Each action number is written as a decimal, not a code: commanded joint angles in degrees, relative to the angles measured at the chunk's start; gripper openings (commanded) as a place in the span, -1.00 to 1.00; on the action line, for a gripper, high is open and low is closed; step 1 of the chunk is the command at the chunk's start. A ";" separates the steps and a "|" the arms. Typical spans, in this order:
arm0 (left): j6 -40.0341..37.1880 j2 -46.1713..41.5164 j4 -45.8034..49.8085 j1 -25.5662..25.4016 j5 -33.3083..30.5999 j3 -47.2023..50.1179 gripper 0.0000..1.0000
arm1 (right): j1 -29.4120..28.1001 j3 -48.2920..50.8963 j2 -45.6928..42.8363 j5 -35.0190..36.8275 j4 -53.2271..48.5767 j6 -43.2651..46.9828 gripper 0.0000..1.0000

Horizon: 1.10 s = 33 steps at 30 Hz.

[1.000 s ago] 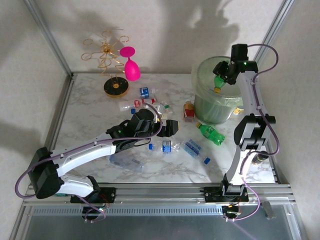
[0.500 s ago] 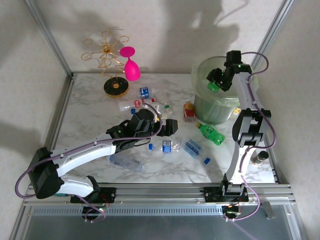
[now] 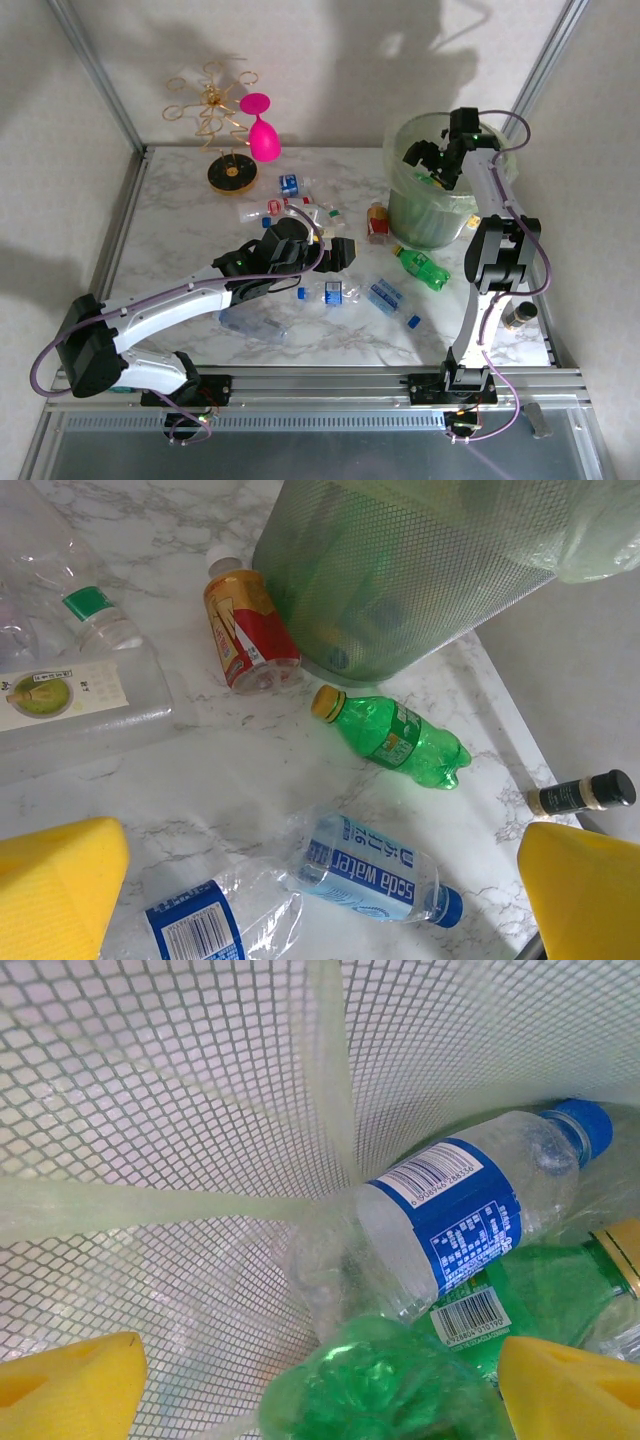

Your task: Put the plastic bottles in the bin

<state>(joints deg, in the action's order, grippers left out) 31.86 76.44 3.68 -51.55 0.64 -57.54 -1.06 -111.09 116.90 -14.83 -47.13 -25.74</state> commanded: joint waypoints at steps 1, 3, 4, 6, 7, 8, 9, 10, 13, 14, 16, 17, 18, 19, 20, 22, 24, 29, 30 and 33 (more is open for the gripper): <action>-0.92 0.02 1.25 0.27 -1.50 -0.55 0.99 | -0.16 -0.25 -2.09 -0.05 0.60 1.11 0.81; -0.88 0.00 1.40 0.30 -1.70 -0.62 0.99 | -0.16 -0.36 -2.61 0.02 0.68 1.00 0.80; -0.92 -0.07 1.47 0.24 -1.77 -0.65 0.99 | -0.16 -0.47 -3.04 0.15 0.94 0.83 0.80; -0.83 -0.41 1.69 0.24 -1.94 -0.73 0.99 | -0.18 -0.11 -4.39 0.92 1.64 0.55 0.78; -0.79 -0.74 1.88 0.27 -2.03 -0.88 0.99 | -0.21 -0.14 -5.23 1.71 1.78 0.44 0.78; -0.75 -1.13 2.01 0.24 -2.34 -0.99 0.99 | -0.21 -0.38 -6.17 2.71 1.95 0.28 0.78; -0.74 -1.49 2.20 0.23 -2.53 -1.07 0.99 | -0.19 -0.57 -6.82 3.55 1.95 0.20 0.78; -0.72 -2.00 2.29 0.28 -2.91 -1.16 0.99 | -0.18 -0.81 -7.78 4.53 2.01 0.12 0.78; -0.58 -3.55 2.81 0.25 -3.82 -1.37 0.99 | -0.26 -1.84 -10.28 7.56 1.74 0.20 0.75; -0.44 -4.11 3.07 0.29 -4.23 -1.52 0.99 | -0.22 -1.78 -11.39 7.96 1.99 0.55 0.73; -0.07 -5.25 3.18 0.23 -4.84 -1.56 0.99 | -0.25 -0.65 -13.70 8.83 2.88 0.94 0.70; 0.11 -5.83 3.40 0.26 -5.14 -1.61 0.99 | -0.33 0.25 -15.16 9.14 3.68 1.10 0.67; 0.28 -6.33 3.57 0.22 -5.44 -1.61 0.98 | -0.43 1.33 -16.49 9.20 4.47 1.35 0.66; 0.56 -6.99 3.67 0.22 -5.71 -1.59 0.98 | -0.55 2.56 -18.13 9.21 5.42 1.39 0.64; 0.88 -7.62 3.83 0.22 -5.98 -1.61 0.98 | -0.82 3.55 -19.67 9.36 6.02 1.58 0.61; 1.40 -8.94 4.05 0.22 -6.71 -1.45 0.98 | -1.80 5.41 -22.39 9.68 7.13 2.07 0.54; 1.78 -10.30 4.71 0.22 -7.80 -1.31 0.97 | -4.15 7.82 -25.33 11.52 8.66 3.25 0.43; 2.54 -14.49 8.20 0.28 -13.34 -1.34 0.96 | -14.45 15.78 -33.93 22.92 12.58 8.54 0.40; 2.85 -15.54 9.18 0.27 -14.66 -1.43 0.96 | -16.39 17.67 -35.93 23.85 13.86 9.78 0.40; 4.66 -18.63 12.08 0.83 -17.84 -1.57 0.98 | -22.63 24.25 -42.28 25.46 18.45 13.55 0.48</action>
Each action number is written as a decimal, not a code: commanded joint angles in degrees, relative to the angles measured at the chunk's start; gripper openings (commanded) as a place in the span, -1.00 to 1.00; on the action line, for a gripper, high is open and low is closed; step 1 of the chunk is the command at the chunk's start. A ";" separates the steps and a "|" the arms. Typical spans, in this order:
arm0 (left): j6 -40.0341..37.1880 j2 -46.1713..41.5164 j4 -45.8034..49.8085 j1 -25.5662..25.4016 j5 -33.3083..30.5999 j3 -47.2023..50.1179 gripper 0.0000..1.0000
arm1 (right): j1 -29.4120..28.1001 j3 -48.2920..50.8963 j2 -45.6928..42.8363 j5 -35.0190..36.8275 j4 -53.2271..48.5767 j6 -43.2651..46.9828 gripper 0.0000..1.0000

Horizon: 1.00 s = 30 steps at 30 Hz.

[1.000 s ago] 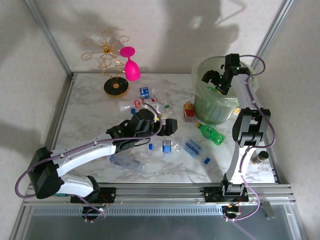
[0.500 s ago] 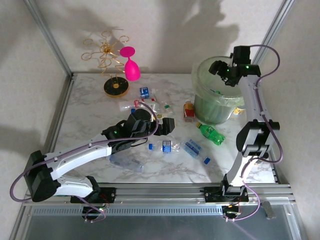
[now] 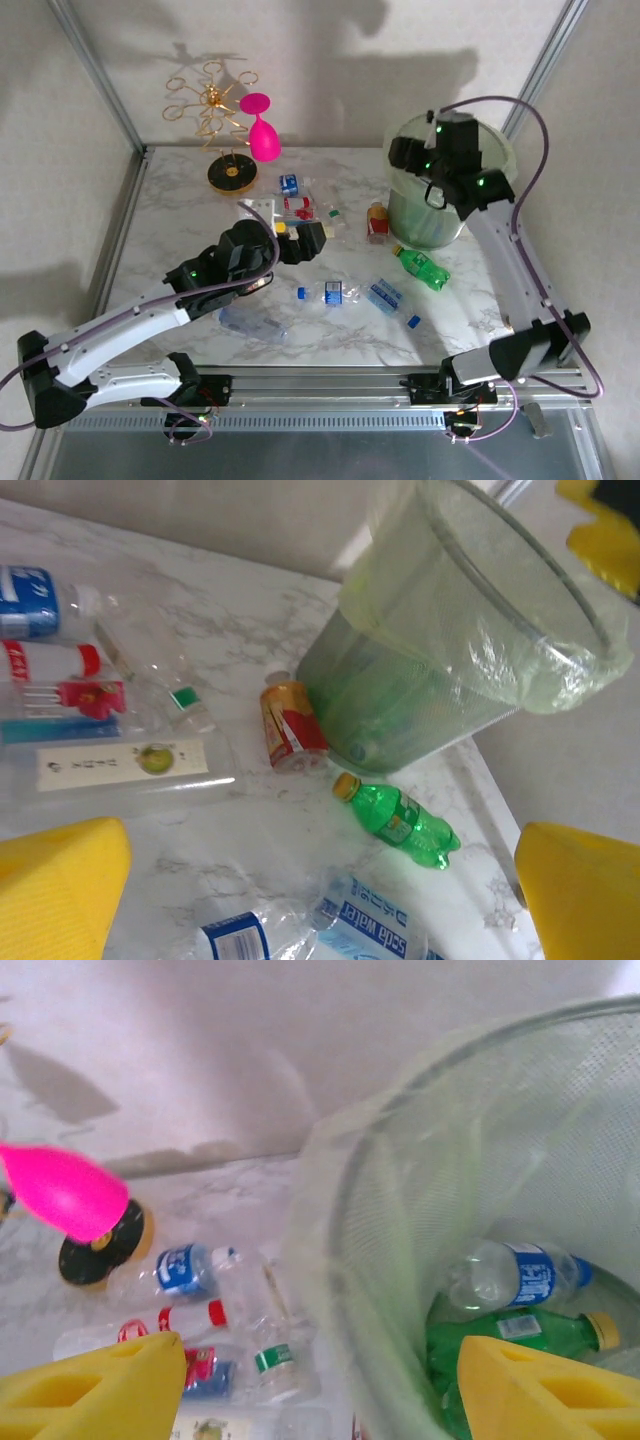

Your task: Put the plastic bottles in the bin

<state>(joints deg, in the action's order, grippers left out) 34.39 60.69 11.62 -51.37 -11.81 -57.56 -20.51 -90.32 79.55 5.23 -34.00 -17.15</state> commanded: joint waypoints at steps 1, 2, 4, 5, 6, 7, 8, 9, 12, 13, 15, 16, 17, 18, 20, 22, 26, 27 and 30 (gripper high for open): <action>2.99 -3.74 5.12 1.17 -5.78 -1.51 0.98 | -5.42 6.02 -6.95 5.73 6.54 6.11 0.49; 4.02 -4.43 6.27 1.67 -6.15 -1.59 0.99 | -7.03 7.43 -8.35 5.34 6.93 6.97 0.49; 7.07 -5.47 9.29 3.66 -6.20 -1.60 0.99 | -9.70 9.11 -9.97 1.71 5.78 8.58 0.48; 8.18 -5.73 10.33 4.79 -5.65 -1.46 0.99 | -10.53 9.43 -10.05 0.67 4.73 8.92 0.48; 9.70 -5.75 11.80 6.08 -5.25 -1.41 0.99 | -11.40 9.69 -9.88 -0.78 3.44 9.53 0.47; 11.33 -5.76 13.53 7.45 -5.07 -1.28 0.99 | -12.54 10.22 -9.77 -2.91 2.38 10.64 0.46; 12.64 -5.70 14.93 8.79 -4.84 -1.25 0.99 | -13.63 10.76 -9.59 -4.34 1.57 11.70 0.46; 14.51 -5.59 16.39 10.46 -3.87 -0.98 0.99 | -15.34 11.48 -9.36 -4.74 0.90 12.44 0.46; 22.40 -4.33 22.32 17.54 1.13 -0.93 0.99 | -20.96 12.54 -7.95 -2.88 -0.73 13.40 0.46; 24.94 -3.65 25.07 19.34 1.75 -1.27 0.99 | -22.63 12.67 -7.18 -2.38 -1.22 13.70 0.46; 29.48 -2.33 30.59 22.23 2.63 -1.73 0.99 | -25.06 13.11 -5.99 -0.54 -1.60 13.78 0.46; 31.31 -1.84 32.55 23.68 3.72 -1.38 0.98 | -25.69 13.32 -5.50 0.00 -1.72 13.85 0.46; 32.26 -1.65 33.51 24.76 4.63 -0.77 0.98 | -26.19 13.77 -5.23 0.27 -1.53 14.04 0.46; 32.83 -1.75 33.90 25.78 5.57 0.42 0.98 | -26.49 14.39 -5.00 0.46 -1.21 14.39 0.46; 34.19 -2.06 35.17 27.67 5.89 2.74 0.97 | -26.68 15.72 -4.84 1.53 -0.17 14.51 0.47; 35.88 -1.90 37.34 30.10 6.37 4.69 0.94 | -26.64 16.65 -4.69 2.14 0.39 14.42 0.47; 35.24 -1.42 35.68 32.38 7.30 7.05 0.88 | -26.68 19.29 -5.49 1.66 2.29 14.50 0.47; 34.14 -0.96 34.22 32.35 7.29 7.24 0.87 | -26.68 20.08 -5.71 1.47 2.75 14.59 0.47; 28.84 2.43 31.08 32.38 6.20 5.18 0.87 | -26.68 21.37 -5.90 1.66 3.42 14.51 0.47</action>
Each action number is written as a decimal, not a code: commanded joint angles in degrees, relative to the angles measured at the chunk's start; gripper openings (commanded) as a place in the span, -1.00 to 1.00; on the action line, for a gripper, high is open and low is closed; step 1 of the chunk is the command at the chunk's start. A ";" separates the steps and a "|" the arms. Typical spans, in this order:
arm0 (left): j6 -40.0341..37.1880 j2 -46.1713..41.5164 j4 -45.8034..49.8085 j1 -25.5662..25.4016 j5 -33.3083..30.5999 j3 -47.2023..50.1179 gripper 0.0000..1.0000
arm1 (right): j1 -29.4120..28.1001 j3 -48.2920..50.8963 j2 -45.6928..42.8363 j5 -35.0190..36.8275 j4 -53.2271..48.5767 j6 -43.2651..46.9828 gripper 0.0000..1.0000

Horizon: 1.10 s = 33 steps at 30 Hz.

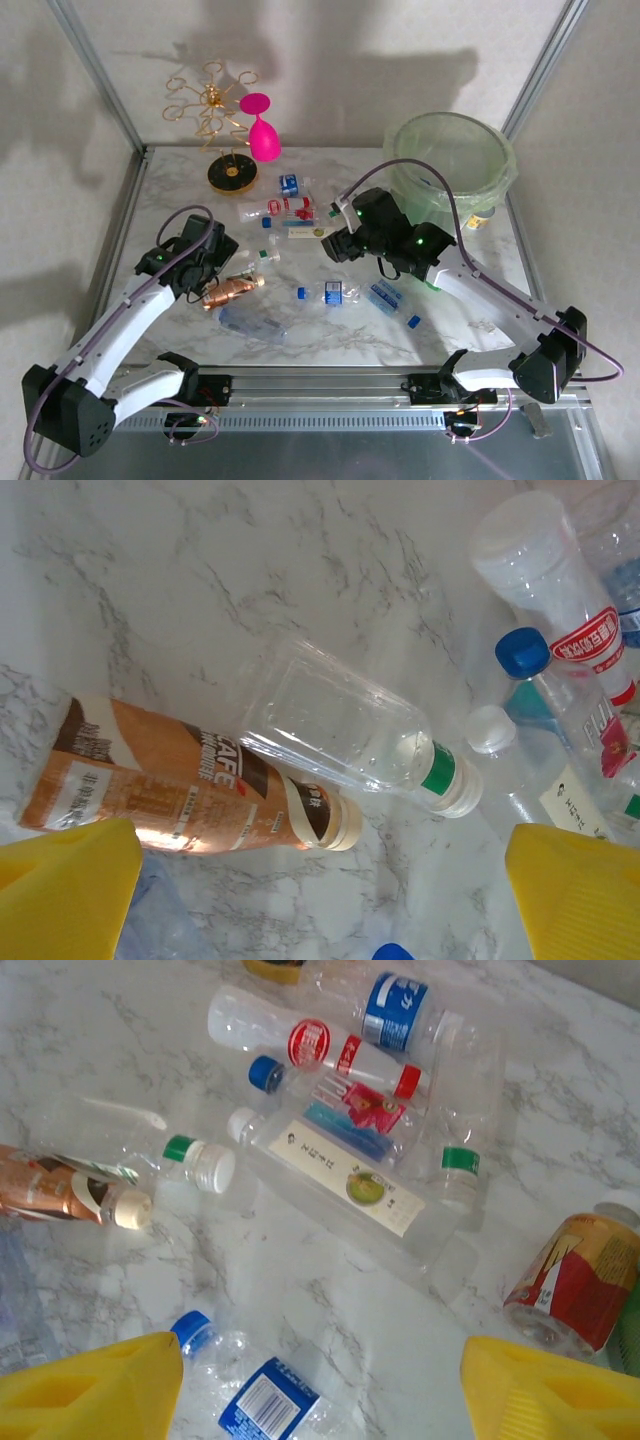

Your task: Put the plastic bottles in the bin

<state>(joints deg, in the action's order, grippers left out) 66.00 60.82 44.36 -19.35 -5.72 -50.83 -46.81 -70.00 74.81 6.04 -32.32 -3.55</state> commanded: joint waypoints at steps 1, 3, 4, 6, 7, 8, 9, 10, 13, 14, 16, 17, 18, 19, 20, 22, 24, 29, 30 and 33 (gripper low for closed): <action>-3.83 4.13 -0.73 0.34 -0.76 -2.99 0.88 | -0.39 1.16 -1.30 0.89 1.66 0.76 0.47; -3.33 6.99 3.08 0.37 -2.94 -5.54 0.91 | -0.35 1.34 -1.61 0.85 1.63 0.28 0.47; -2.67 7.38 3.86 0.41 -2.93 -5.68 0.91 | -0.37 1.39 -1.80 0.89 1.47 -0.02 0.47; -0.15 6.07 3.74 1.28 -0.34 -3.52 0.90 | -0.39 1.63 -2.39 0.90 1.47 -0.78 0.47; 2.29 4.81 3.71 2.45 2.75 -1.35 0.89 | -0.39 1.77 -2.74 0.90 1.50 -1.14 0.47; 4.55 3.54 3.67 3.49 5.36 0.67 0.87 | -0.38 1.88 -2.99 0.94 1.39 -1.42 0.47; 7.12 1.84 3.40 4.20 7.46 2.83 0.84 | -0.43 2.07 -3.24 0.96 1.40 -1.75 0.47; 9.34 0.13 3.05 4.23 7.91 4.39 0.82 | -0.48 2.37 -3.56 0.98 1.66 -2.02 0.47; 14.01 -3.23 2.48 4.31 6.21 6.77 0.73 | -0.48 3.26 -4.15 0.91 2.64 -2.30 0.47; 14.92 -3.58 2.24 4.48 5.77 7.17 0.71 | -0.48 3.44 -4.15 0.90 2.86 -2.39 0.47; 16.80 -3.29 2.10 4.50 5.82 7.94 0.59 | -0.48 3.42 -3.82 1.14 2.87 -2.51 0.46; 17.48 -3.25 1.44 4.56 6.25 8.58 0.55 | -0.54 3.35 -3.55 1.31 2.63 -2.59 0.46; 18.22 -3.14 0.81 4.55 6.51 9.23 0.55 | -0.54 3.44 -3.43 1.34 2.37 -2.69 0.46; 18.59 -3.25 0.42 4.53 6.38 9.78 0.54 | -0.55 3.55 -3.52 1.41 2.42 -2.77 0.46; 19.10 -3.32 -0.09 4.57 5.89 10.24 0.54 | -0.61 3.85 -3.72 1.49 2.49 -2.80 0.45; 19.95 -3.26 -0.39 4.59 5.28 10.85 0.54 | -0.62 4.32 -4.05 1.54 2.56 -3.03 0.46; 20.28 -2.95 -1.07 4.71 5.53 11.51 0.53 | -0.58 4.79 -4.31 1.57 2.53 -3.43 0.45; 20.11 -1.62 -2.92 4.81 5.20 12.97 0.53 | -0.74 5.91 -4.34 1.87 2.87 -3.66 0.45; 20.02 -1.20 -3.66 4.83 5.62 13.42 0.53 | -0.76 5.96 -4.19 1.95 2.80 -3.66 0.45; 19.78 0.15 -4.89 4.85 6.15 14.08 0.53 | -0.83 5.75 -3.53 1.96 2.79 -3.74 0.45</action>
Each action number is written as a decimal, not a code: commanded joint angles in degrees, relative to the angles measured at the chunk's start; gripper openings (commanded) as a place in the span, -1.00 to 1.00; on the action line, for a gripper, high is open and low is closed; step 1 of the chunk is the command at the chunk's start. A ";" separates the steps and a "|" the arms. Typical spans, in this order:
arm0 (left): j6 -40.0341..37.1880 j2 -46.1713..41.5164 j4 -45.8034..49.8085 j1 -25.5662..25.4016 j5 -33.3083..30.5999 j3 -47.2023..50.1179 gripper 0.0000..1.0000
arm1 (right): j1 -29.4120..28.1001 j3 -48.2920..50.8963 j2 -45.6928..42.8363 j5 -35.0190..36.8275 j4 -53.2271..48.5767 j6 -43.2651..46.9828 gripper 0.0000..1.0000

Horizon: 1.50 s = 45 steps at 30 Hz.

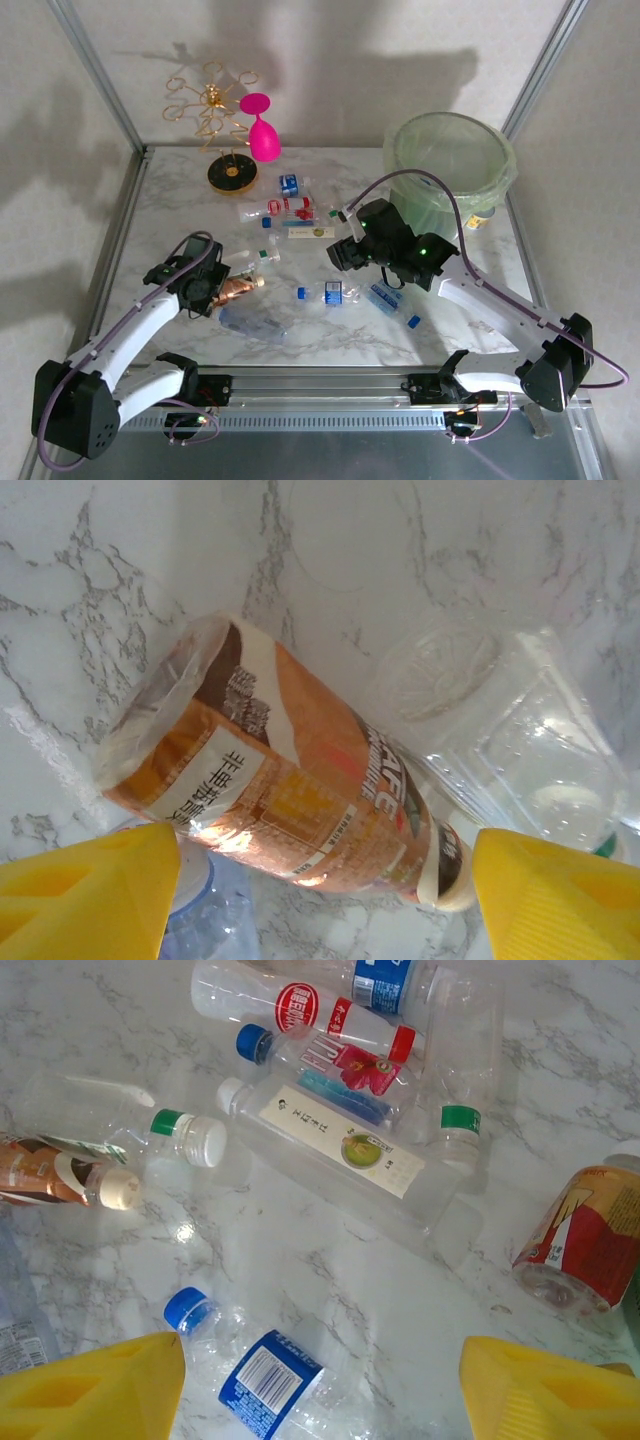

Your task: Put the plastic bottles in the bin

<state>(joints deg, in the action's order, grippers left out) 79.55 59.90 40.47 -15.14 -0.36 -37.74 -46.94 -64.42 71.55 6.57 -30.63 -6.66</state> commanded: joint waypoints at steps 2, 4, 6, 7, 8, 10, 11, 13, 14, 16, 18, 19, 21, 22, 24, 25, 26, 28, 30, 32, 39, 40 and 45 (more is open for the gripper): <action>5.98 1.73 -1.48 0.61 0.89 1.17 0.52 | -0.83 -0.08 0.12 1.46 1.18 -0.64 0.45; 5.86 2.04 -2.02 0.57 0.59 1.26 0.52 | -0.94 -0.24 0.42 1.52 1.18 -0.64 0.45; 5.62 2.24 -2.47 0.65 0.27 1.35 0.51 | -1.05 -0.44 0.65 1.58 1.17 -0.64 0.45; 5.65 2.40 -2.72 0.68 0.06 1.35 0.51 | -1.07 -0.51 0.74 1.61 1.10 -0.60 0.45; 5.62 2.65 -3.10 0.73 -0.12 1.35 0.50 | -1.07 -0.50 0.89 1.65 1.11 -0.64 0.45; 5.47 3.57 -4.11 0.73 -0.34 1.19 0.50 | -1.14 -0.54 1.11 1.72 1.11 -0.66 0.45; 5.23 4.37 -4.46 0.79 -0.43 0.94 0.49 | -1.20 -0.65 1.27 1.69 1.10 -0.72 0.45; 4.61 5.89 -5.08 0.93 -0.51 0.33 0.46 | -1.29 -0.95 1.64 1.90 0.98 -0.73 0.45; 4.32 6.79 -5.34 0.91 -0.52 -0.01 0.43 | -1.38 -1.02 1.60 2.03 0.84 -0.73 0.45; 3.95 7.88 -6.11 0.98 -0.57 -0.10 0.39 | -1.49 -1.25 1.84 2.20 0.66 -0.73 0.45; 3.78 8.43 -7.10 0.99 -0.60 0.27 0.33 | -1.48 -1.33 1.86 2.48 0.44 -0.73 0.45; 3.63 8.73 -7.61 1.07 -0.70 0.53 0.30 | -1.48 -1.38 1.90 2.57 0.35 -0.73 0.45; 3.24 9.36 -8.61 1.08 -0.78 0.85 0.28 | -1.56 -1.34 1.99 2.67 0.31 -0.64 0.45; 2.96 9.77 -9.02 1.19 -0.78 0.91 0.27 | -1.51 -1.40 2.07 2.66 0.30 -0.68 0.45; 2.48 10.88 -9.92 1.32 -0.90 0.82 0.26 | -1.51 -1.49 2.31 2.63 0.27 -0.73 0.45; 2.22 11.40 -10.57 1.25 -0.89 0.82 0.26 | -1.55 -1.51 2.45 2.62 0.29 -0.69 0.45; 1.98 12.00 -11.20 1.33 -0.94 0.92 0.26 | -1.54 -1.75 2.77 2.42 0.23 -0.72 0.45; 1.44 13.10 -12.63 1.32 -0.76 1.00 0.29 | -1.56 -2.19 3.14 2.21 0.07 -0.64 0.45; 0.93 14.31 -13.45 1.26 -0.62 0.62 0.33 | -1.66 -2.70 3.48 2.22 -0.02 -0.56 0.45; -0.02 15.69 -14.04 1.31 -0.39 -0.26 0.38 | -1.70 -3.16 3.55 2.22 -0.20 -0.46 0.45; -2.51 19.00 -14.49 1.47 -1.56 -3.81 0.40 | -1.75 -4.02 3.71 2.12 -0.61 -0.46 0.45; -2.74 19.49 -14.44 1.47 -1.66 -4.54 0.41 | -1.74 -4.04 3.85 2.14 -0.74 -0.46 0.45; -3.90 20.86 -14.89 1.43 -1.40 -6.71 0.42 | -1.80 -4.55 3.78 2.22 -1.03 -0.46 0.45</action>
<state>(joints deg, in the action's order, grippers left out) 76.66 80.01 25.71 -14.13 -0.69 -42.52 -48.05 -66.78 74.89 7.92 -30.87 -6.83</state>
